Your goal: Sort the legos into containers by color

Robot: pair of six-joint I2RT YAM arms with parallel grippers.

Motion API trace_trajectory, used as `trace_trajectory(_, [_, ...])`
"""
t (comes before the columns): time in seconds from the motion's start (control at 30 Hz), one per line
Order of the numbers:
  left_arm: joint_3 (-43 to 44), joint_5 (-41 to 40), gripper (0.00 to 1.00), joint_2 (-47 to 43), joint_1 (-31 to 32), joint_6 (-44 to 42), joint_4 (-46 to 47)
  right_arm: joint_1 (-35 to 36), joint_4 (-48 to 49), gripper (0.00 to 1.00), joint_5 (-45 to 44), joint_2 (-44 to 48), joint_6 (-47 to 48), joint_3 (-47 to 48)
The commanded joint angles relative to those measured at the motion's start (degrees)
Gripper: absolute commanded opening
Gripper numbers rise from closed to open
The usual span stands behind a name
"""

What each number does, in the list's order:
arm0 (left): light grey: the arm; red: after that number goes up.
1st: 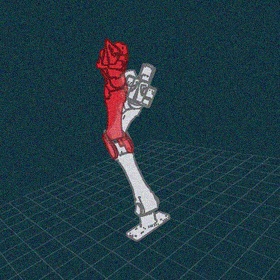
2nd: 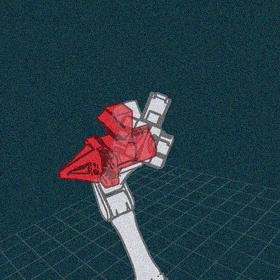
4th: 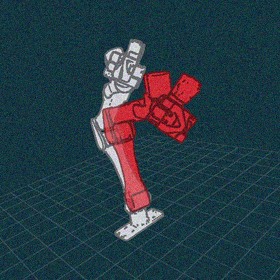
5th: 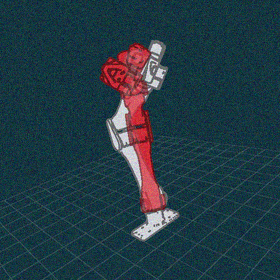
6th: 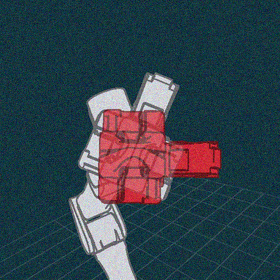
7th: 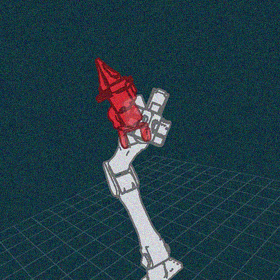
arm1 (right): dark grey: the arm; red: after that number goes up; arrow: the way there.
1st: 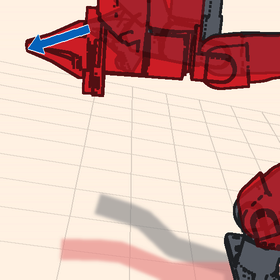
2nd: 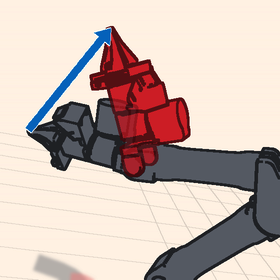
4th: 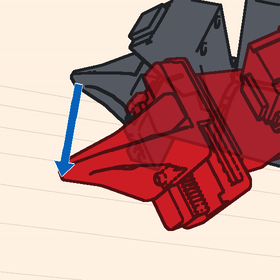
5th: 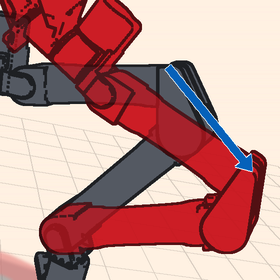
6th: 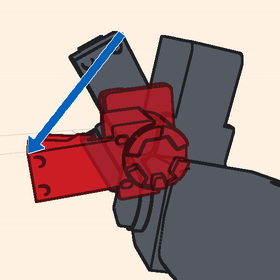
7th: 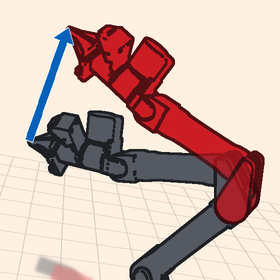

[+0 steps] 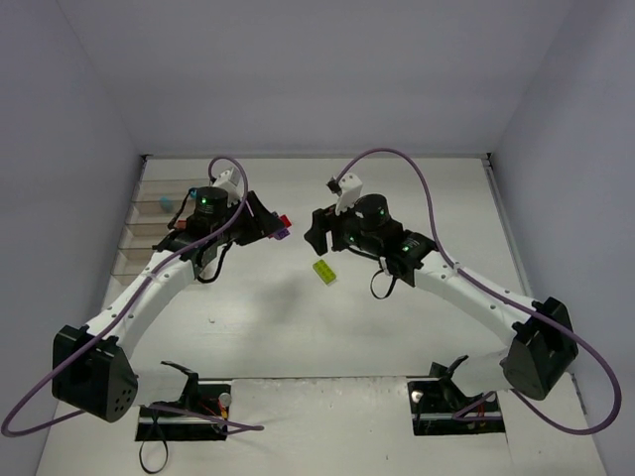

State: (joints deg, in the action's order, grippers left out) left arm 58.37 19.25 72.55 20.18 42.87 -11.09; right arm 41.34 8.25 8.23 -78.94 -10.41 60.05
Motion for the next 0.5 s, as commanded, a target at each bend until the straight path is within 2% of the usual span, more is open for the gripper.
trace_trajectory(0.0, [0.96, 1.76, 0.0, -1.01, 0.2, 5.37, 7.22, 0.41, 5.37, 0.67, 3.19, 0.89, -0.74, 2.0])
trace_trajectory(0.47, [1.57, 1.41, 0.0, -1.27, 1.52, 7.75, 8.81, 0.58, 8.18, 0.64, 6.45, -1.92, -2.06, 6.13])
